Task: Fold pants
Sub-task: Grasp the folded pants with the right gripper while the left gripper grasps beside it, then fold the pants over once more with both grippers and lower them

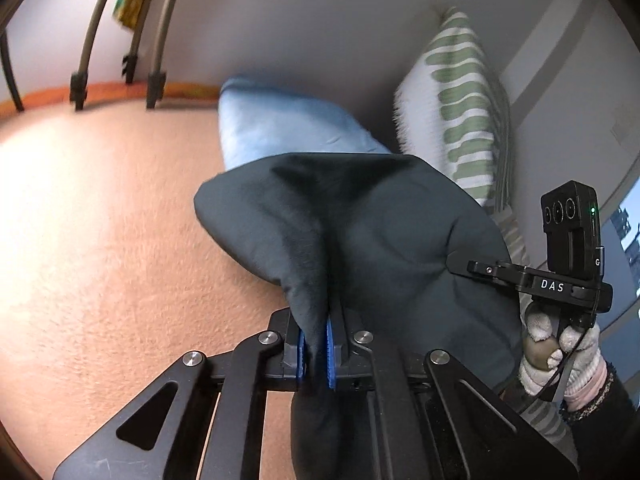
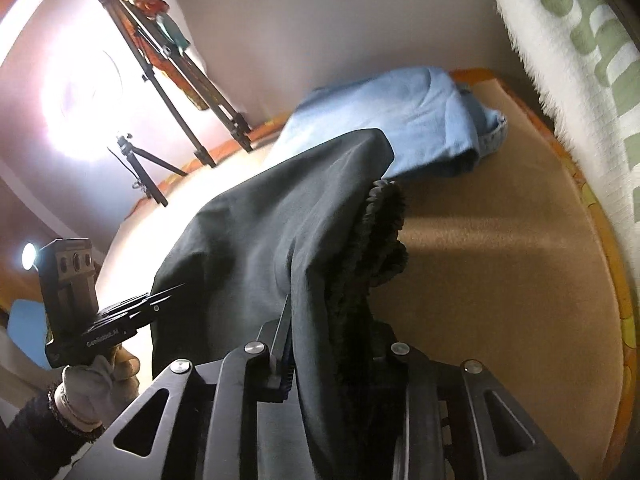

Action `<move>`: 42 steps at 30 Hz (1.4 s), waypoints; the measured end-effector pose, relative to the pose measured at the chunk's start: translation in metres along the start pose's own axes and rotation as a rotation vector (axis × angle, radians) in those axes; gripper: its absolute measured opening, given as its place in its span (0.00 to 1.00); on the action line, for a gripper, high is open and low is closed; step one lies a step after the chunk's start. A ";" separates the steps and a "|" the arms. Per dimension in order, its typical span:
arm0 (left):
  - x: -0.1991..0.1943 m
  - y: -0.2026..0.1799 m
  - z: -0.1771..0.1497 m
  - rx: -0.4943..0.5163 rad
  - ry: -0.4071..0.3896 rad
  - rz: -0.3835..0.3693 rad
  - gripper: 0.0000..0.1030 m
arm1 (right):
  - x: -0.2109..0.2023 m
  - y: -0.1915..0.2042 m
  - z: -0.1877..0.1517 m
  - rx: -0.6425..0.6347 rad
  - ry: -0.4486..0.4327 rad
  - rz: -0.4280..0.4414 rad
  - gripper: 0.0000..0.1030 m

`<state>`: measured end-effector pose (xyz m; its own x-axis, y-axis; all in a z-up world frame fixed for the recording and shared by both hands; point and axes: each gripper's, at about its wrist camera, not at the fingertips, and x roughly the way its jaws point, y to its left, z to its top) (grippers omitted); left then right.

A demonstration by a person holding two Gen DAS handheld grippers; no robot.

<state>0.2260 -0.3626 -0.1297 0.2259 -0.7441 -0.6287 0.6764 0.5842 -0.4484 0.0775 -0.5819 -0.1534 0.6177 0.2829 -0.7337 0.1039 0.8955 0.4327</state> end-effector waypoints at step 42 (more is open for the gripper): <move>0.075 -0.007 0.202 0.224 -0.153 0.104 0.06 | 0.013 -0.030 0.211 0.026 -0.256 -0.068 0.24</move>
<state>0.3800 -0.4878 -0.0455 0.3937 -0.7344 -0.5529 0.7785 0.5862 -0.2244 0.2473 -0.6776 -0.0653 0.7855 0.1236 -0.6064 0.1698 0.8993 0.4031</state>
